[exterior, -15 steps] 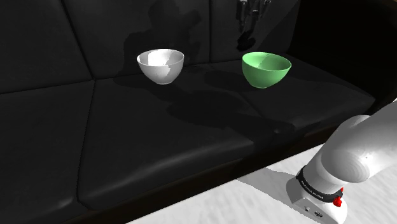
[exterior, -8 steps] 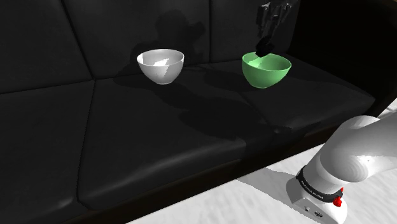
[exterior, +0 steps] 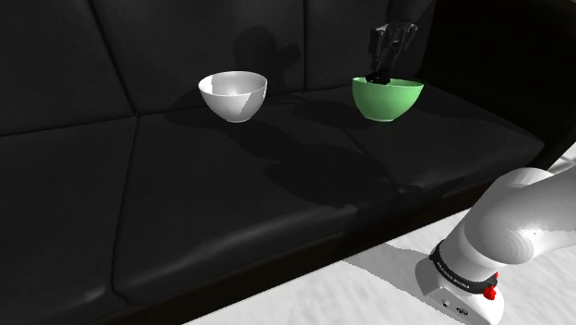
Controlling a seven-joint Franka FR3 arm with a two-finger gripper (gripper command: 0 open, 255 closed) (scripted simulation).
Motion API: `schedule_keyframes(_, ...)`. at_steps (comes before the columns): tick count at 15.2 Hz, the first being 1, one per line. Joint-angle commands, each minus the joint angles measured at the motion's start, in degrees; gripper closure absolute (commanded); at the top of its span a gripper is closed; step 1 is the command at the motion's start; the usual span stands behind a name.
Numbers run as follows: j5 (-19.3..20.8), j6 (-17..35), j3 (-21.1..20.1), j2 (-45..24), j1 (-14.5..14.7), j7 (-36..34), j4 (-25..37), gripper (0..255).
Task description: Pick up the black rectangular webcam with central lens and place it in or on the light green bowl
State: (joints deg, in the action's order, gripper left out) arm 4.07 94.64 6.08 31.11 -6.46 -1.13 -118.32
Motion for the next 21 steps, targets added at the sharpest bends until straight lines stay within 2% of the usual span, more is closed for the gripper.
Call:
schedule_keyframes(1, 0.0, 1.6, -0.1, 0.6, 0.0, -0.2, -2.2, 255)
schedule_keyframes(2, 0.1, 2.9, 0.0, 1.0, 0.0, -0.2, -3.8, 255)
schedule_keyframes(10, 0.1, 2.9, 0.0, 1.0, -0.1, -0.2, -3.8, 255)
schedule_keyframes(11, 0.1, 2.9, 0.0, 1.0, -0.1, -0.2, -3.8, 0)
schedule_keyframes(16, 0.1, 2.9, 0.0, 1.0, -0.1, -0.2, -3.8, 0)
schedule_keyframes(20, -0.2, -4.3, -0.3, -0.3, 0.1, -0.1, 4.6, 0)
schedule_keyframes(21, -0.2, -4.3, -0.3, -0.3, 0.1, -0.1, 4.6, 0)
